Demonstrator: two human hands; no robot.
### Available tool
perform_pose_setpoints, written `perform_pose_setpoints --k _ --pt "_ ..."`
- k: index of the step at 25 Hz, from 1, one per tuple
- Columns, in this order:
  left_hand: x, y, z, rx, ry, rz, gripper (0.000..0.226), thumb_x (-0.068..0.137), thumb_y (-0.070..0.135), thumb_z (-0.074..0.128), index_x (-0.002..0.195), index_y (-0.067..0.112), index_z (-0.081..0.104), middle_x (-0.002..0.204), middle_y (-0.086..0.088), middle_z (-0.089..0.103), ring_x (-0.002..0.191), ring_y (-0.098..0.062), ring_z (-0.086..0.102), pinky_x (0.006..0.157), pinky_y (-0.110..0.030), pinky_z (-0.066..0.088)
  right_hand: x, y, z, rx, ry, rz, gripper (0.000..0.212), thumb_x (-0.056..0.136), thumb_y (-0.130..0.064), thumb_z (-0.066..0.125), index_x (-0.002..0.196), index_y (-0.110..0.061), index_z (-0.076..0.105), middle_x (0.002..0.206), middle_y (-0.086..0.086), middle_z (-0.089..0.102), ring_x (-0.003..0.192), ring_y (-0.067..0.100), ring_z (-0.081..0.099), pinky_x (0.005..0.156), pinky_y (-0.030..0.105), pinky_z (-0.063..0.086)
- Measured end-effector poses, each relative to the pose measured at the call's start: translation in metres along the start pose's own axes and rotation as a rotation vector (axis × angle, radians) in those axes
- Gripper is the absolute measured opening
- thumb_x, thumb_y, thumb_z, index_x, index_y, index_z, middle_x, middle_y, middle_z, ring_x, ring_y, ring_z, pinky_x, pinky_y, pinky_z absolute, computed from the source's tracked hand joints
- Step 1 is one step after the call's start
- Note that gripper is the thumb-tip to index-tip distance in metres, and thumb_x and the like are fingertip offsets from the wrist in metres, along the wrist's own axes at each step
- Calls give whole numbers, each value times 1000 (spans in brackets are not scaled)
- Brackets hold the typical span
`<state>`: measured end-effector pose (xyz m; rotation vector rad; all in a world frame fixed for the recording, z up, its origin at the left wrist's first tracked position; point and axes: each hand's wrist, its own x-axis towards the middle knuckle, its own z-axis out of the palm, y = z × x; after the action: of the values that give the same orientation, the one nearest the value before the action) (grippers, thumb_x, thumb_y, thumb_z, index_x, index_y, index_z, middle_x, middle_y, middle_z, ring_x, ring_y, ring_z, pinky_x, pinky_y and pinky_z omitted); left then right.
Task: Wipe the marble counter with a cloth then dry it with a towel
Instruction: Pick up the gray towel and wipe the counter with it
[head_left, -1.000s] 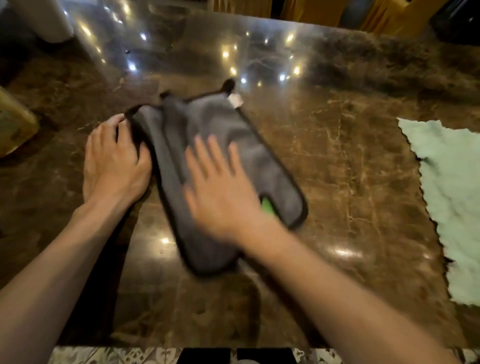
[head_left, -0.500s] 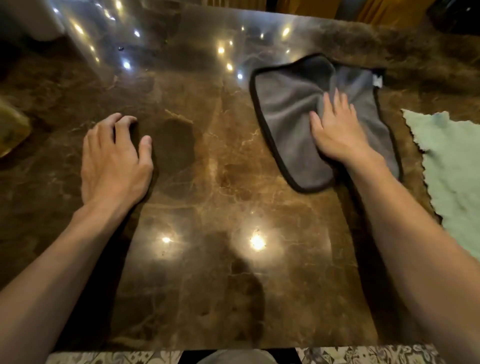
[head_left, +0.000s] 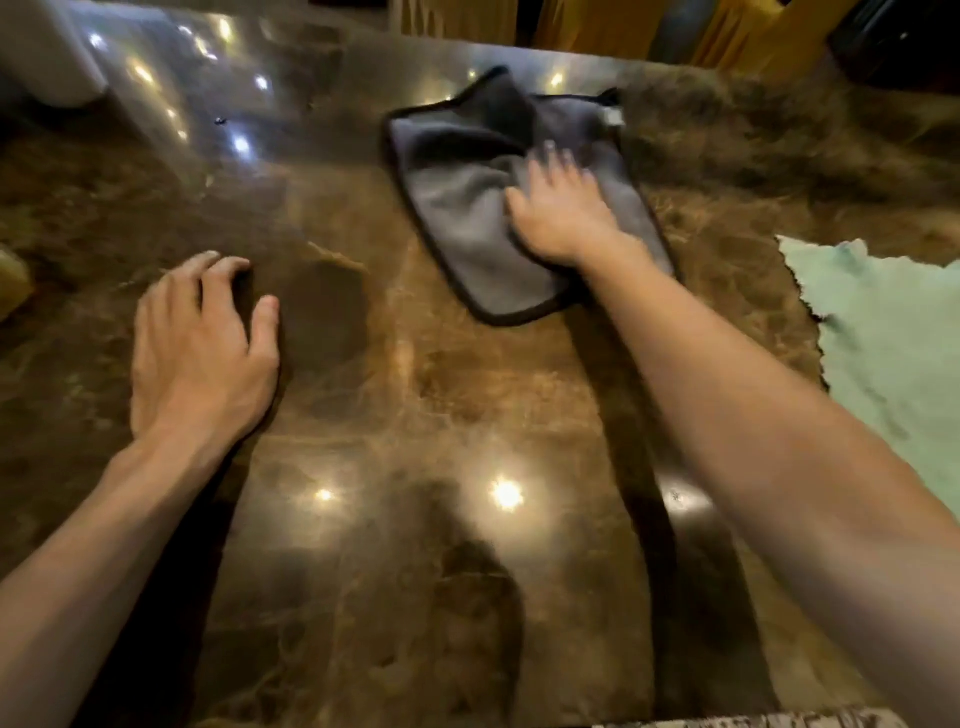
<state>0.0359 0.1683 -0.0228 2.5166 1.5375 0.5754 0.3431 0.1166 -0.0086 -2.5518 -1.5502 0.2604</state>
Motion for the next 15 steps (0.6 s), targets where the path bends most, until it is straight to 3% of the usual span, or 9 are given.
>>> perform_pose_setpoints --k 3,6,10,12,15 --pt "-1 -2 2 4 10 0 46 93 33 42 132 7 45 141 -20 43 133 -34 35 113 -44 21 -24 80 -23 -98 15 225 54 103 -29 23 149 -5 11 157 24 11 144 38 10 117 49 10" --pt "-1 0 2 3 2 -1 47 93 33 42 133 7 45 142 -20 42 134 -34 35 114 -44 21 -85 20 8 -75 89 106 57 100 -27 28 147 2 14 155 27 15 144 38 12 116 48 11" --pt "-3 3 -2 -14 -23 -26 47 94 32 42 134 7 44 144 -21 40 135 -35 33 115 -45 20 -214 -92 45 -40 32 -228 62 97 -40 21 147 -4 21 157 18 17 146 31 10 119 44 10" --pt "-2 4 -3 -12 -23 -22 48 94 31 43 134 5 44 143 -22 41 135 -36 34 115 -47 21 -259 -89 45 -67 14 -285 61 97 -42 24 147 -8 24 157 13 20 146 26 12 119 43 11" --pt "-3 5 -2 -25 -9 -6 48 95 32 42 133 3 45 142 -24 42 133 -39 35 113 -47 23 -279 -20 29 -84 6 -138 63 98 -50 16 150 -14 14 160 6 7 147 18 -2 120 35 4"
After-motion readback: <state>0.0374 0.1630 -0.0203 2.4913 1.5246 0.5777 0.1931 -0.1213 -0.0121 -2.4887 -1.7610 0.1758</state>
